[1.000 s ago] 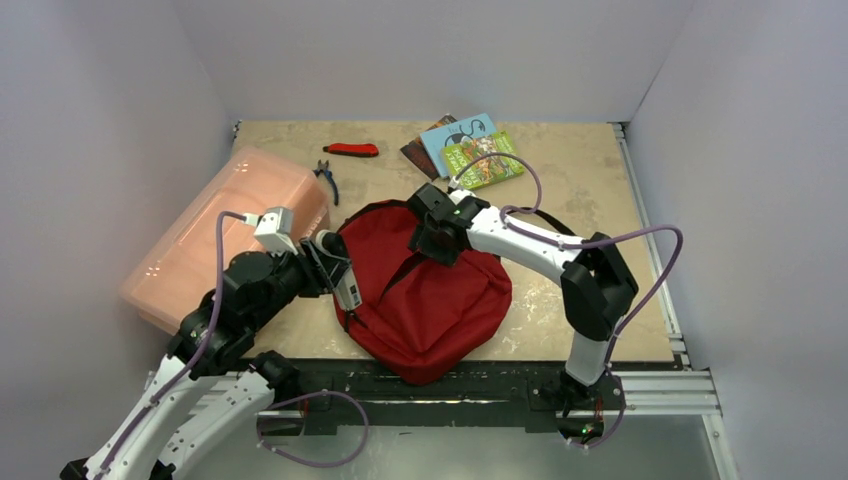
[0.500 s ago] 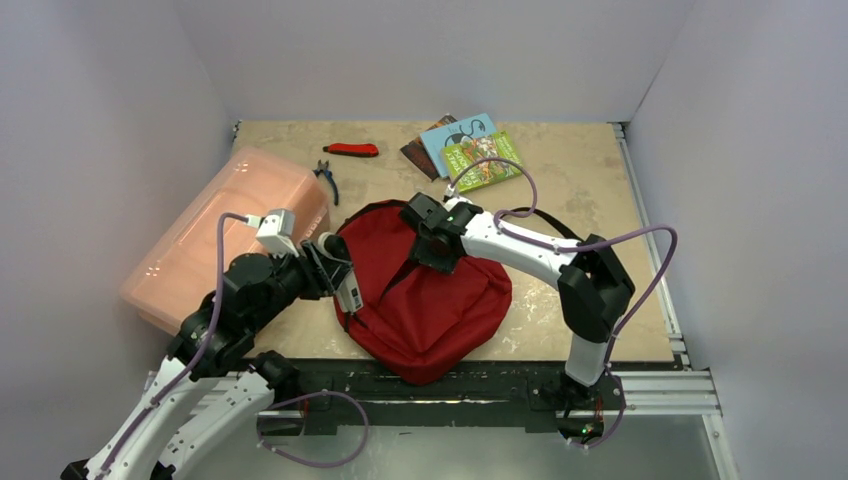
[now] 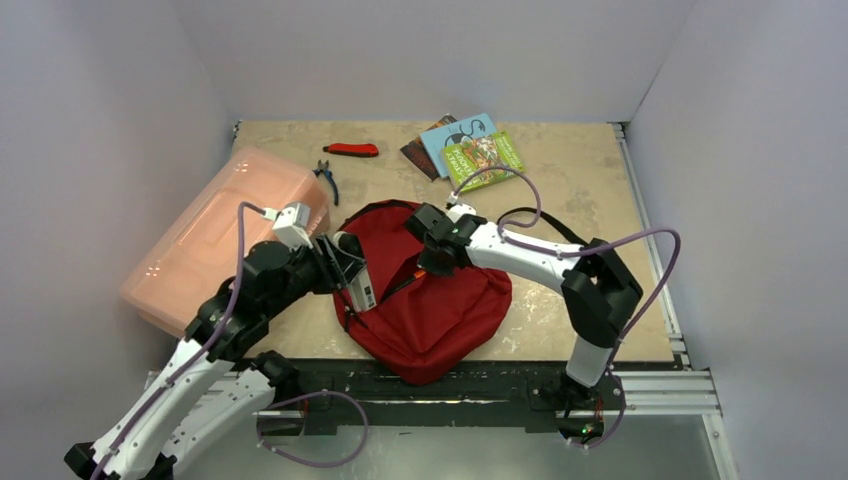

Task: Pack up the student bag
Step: Place the stationery in the student bag.

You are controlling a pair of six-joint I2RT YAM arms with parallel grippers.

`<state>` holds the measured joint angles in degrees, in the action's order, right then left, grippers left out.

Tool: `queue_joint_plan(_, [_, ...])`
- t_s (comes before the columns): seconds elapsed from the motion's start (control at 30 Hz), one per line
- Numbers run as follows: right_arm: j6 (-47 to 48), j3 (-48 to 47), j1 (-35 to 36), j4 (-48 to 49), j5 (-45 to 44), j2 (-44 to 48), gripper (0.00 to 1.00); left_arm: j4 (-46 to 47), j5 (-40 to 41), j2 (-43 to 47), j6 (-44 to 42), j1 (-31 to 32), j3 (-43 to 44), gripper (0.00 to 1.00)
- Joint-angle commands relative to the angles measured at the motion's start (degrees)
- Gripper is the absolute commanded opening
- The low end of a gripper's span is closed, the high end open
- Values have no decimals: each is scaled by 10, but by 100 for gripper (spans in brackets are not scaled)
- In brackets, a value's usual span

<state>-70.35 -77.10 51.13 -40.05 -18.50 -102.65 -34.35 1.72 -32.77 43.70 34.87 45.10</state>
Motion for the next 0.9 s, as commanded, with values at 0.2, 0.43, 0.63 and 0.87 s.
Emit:
queue_joint_plan(0.2, [60, 190, 2, 284, 87, 177, 0, 248, -1, -147, 87, -20, -10, 0])
queue_joint_plan(0.43, [64, 185, 1, 309, 126, 182, 0, 465, 81, -235, 56, -17, -75, 0])
queue_joint_plan(0.63, [55, 199, 0, 324, 137, 195, 0, 532, 101, -314, 67, -13, -88, 0])
queue_joint_plan(0.87, [38, 206, -9, 346, 142, 204, 0, 570, 25, -340, 83, 2, -116, 0])
